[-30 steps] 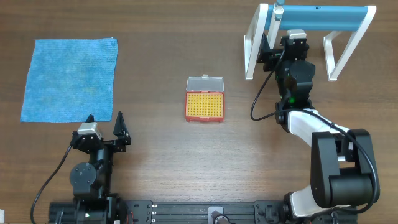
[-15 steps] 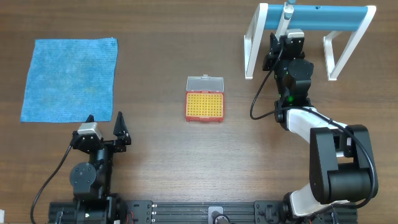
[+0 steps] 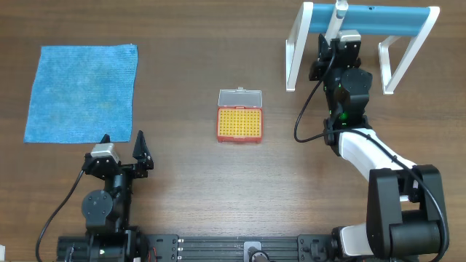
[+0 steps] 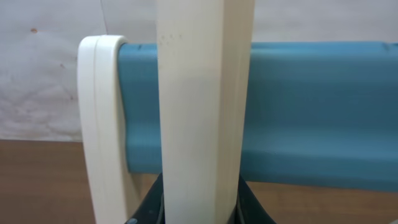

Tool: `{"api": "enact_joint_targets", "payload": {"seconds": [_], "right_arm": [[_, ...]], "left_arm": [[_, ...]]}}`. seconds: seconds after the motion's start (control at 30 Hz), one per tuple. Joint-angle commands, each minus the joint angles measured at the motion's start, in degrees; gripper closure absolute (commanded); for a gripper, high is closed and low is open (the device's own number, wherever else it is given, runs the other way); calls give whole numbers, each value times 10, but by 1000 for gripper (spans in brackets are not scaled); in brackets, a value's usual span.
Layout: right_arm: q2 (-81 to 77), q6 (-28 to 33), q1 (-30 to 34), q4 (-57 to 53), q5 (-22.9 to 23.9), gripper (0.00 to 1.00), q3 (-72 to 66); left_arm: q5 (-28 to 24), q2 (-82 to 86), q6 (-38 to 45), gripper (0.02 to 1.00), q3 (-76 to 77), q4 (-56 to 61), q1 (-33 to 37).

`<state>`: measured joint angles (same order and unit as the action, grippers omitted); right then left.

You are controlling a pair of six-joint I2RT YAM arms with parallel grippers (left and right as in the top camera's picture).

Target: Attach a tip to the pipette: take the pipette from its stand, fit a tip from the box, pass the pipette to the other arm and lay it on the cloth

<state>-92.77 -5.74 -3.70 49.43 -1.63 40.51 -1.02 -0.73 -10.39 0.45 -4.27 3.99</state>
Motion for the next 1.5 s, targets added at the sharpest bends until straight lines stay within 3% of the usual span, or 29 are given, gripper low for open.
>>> {"api": "enact_joint_targets", "payload": {"seconds": [0.03,0.13,0.23,0.37,0.5,0.67,1.5], "right_arm": [[52,0,-67,52,-29,921,-38],[78,0,-159,164,-98,921,-101],[58,0,-230,238,-124,921,-133],[16,0,-276,338,-130,921,-134],[-30,-2,-302,345,-130,921,-134],[-80,-2,-302,345,-89,921,-134],[-123,-2,-277,344,-89,921,-142]], "left_arm": [[8,4,1,194,-1,-3,1],[8,4,1,191,-1,-3,1],[8,4,1,194,-1,-3,1],[8,4,1,191,-1,-3,1],[8,4,1,194,-1,-3,1],[8,4,1,194,-1,-3,1],[8,4,1,194,-1,-3,1]]}}
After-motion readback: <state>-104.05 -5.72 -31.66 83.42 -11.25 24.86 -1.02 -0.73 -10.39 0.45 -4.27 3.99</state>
